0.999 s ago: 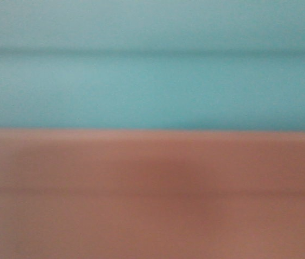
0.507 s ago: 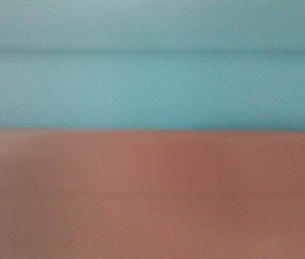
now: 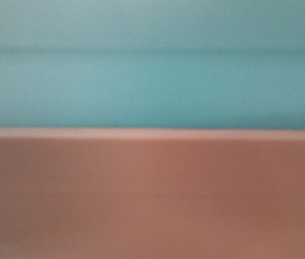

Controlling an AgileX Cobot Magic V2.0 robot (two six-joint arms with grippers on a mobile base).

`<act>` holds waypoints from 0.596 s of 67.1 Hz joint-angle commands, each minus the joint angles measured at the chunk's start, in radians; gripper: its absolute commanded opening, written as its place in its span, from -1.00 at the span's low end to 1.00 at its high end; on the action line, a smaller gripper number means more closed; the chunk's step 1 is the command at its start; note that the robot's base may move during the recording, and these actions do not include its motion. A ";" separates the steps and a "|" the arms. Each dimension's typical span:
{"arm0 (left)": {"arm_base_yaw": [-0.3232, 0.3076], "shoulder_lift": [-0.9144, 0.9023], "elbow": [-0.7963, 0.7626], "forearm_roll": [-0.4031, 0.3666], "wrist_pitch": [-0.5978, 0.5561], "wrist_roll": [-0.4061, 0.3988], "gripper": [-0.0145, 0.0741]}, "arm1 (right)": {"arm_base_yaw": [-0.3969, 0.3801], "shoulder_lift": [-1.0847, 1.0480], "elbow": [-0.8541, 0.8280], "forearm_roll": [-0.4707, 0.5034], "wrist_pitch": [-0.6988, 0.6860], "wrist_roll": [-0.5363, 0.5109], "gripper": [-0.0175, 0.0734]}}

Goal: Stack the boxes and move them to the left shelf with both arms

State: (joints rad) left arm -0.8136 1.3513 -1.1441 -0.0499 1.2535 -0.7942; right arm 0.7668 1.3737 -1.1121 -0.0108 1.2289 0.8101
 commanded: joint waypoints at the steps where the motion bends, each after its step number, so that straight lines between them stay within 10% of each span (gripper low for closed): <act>1: 0.004 -0.039 -0.035 -0.029 0.088 -0.012 -0.70 | 0.000 -0.033 -0.029 -0.029 0.062 -0.005 -0.47; 40: 0.004 -0.039 -0.035 -0.032 0.088 -0.012 -0.70 | 0.000 -0.033 -0.029 -0.030 0.062 -0.005 -0.47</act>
State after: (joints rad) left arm -0.8131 1.3513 -1.1425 -0.0522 1.2535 -0.7957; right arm 0.7668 1.3737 -1.1121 -0.0108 1.2289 0.8101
